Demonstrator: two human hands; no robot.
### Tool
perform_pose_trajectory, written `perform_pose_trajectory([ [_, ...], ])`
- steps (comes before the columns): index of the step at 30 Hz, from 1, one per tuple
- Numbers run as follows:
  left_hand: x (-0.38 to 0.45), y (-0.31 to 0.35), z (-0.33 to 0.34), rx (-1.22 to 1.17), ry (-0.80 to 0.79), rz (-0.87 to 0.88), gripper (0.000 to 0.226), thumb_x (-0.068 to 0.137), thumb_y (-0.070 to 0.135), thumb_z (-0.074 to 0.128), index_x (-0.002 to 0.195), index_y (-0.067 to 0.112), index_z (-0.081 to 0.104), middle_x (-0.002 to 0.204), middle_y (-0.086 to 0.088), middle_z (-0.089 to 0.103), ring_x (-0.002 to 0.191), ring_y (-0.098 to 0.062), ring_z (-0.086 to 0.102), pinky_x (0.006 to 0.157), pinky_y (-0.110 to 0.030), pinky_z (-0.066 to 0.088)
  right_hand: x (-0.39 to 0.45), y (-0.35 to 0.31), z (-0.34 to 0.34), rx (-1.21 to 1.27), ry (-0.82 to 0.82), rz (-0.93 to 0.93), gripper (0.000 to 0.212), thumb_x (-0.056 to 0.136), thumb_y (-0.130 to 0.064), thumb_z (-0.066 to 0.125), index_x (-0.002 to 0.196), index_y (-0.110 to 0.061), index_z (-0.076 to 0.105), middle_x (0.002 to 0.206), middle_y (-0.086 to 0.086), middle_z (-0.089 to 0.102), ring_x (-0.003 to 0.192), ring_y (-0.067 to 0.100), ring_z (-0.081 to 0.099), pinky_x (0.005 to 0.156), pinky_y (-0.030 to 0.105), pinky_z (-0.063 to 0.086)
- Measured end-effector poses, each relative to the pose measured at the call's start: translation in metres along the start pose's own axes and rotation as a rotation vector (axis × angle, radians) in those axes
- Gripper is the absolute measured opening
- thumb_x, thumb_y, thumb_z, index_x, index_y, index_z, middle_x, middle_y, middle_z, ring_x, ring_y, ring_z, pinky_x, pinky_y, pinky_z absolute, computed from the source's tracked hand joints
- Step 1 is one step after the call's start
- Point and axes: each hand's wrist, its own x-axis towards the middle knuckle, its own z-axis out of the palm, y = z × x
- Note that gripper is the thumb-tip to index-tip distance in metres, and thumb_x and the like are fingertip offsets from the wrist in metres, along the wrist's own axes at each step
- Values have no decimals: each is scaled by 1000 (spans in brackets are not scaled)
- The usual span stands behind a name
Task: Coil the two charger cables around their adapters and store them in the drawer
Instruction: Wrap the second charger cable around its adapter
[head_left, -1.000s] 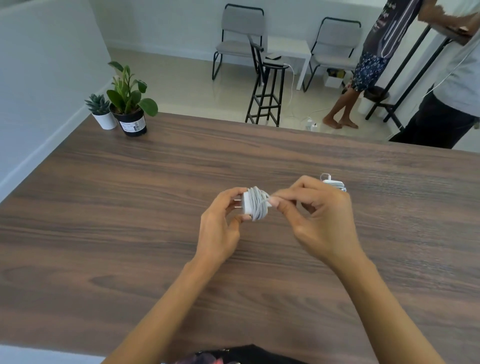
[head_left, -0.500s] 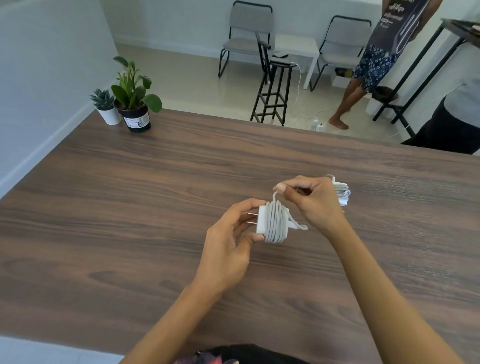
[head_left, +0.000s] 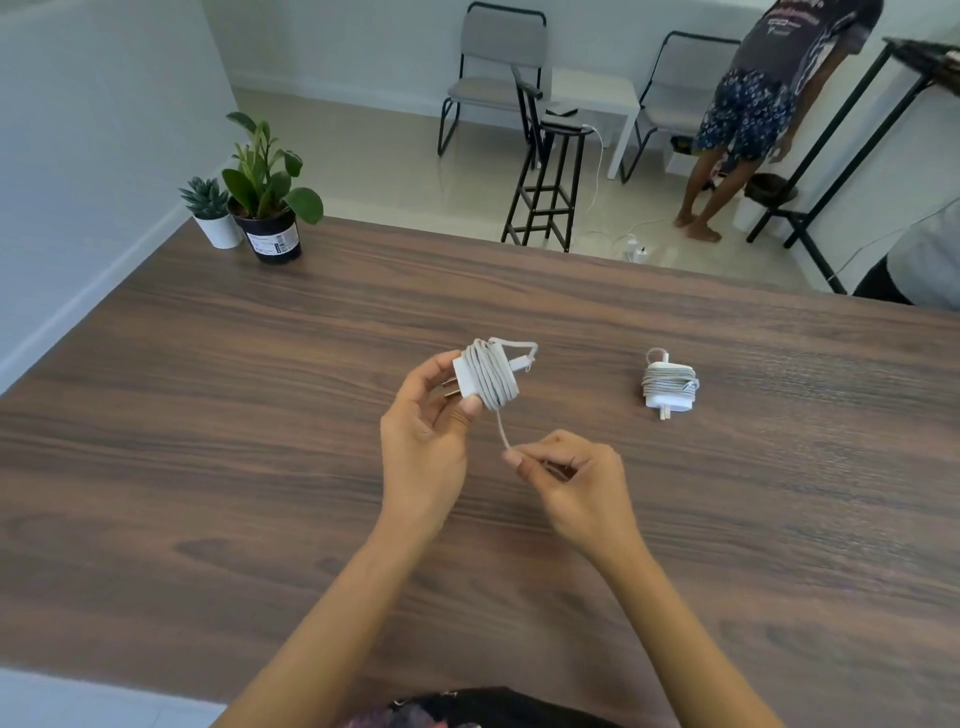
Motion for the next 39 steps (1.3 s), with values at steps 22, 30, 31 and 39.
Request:
perform_pose_trajectory([
  [22, -43, -67, -25, 357, -224, -109, 59, 78, -18, 58, 114, 29, 57, 115, 1, 65, 106, -12, 64, 92, -28, 52, -9, -8, -10, 61, -78, 153, 12, 72, -8, 79, 71, -19, 74, 66, -2, 70, 62, 9, 61, 64, 19, 50],
  [30, -53, -69, -29, 373, -280, -113, 55, 77, -17, 61, 119, 19, 57, 118, 3, 63, 111, -7, 60, 93, -20, 48, -5, 4, -3, 81, -41, 218, 22, 75, -9, 76, 73, -31, 75, 68, -11, 68, 63, 7, 61, 65, 27, 52],
  [31, -54, -69, -29, 380, -286, -108, 55, 77, -16, 61, 119, 19, 57, 119, 3, 62, 112, -7, 59, 93, -19, 48, -5, 7, -1, 70, -15, 213, 25, 74, -12, 78, 71, -37, 74, 69, -14, 66, 65, 8, 60, 69, 32, 53],
  [39, -60, -67, -30, 379, -283, -81, 52, 77, -11, 67, 120, 17, 57, 122, 3, 60, 115, -8, 58, 97, -23, 48, -11, 16, 7, 389, 27, 363, 14, 77, -9, 75, 87, -18, 77, 93, -2, 76, 92, 8, 70, 82, 23, 51],
])
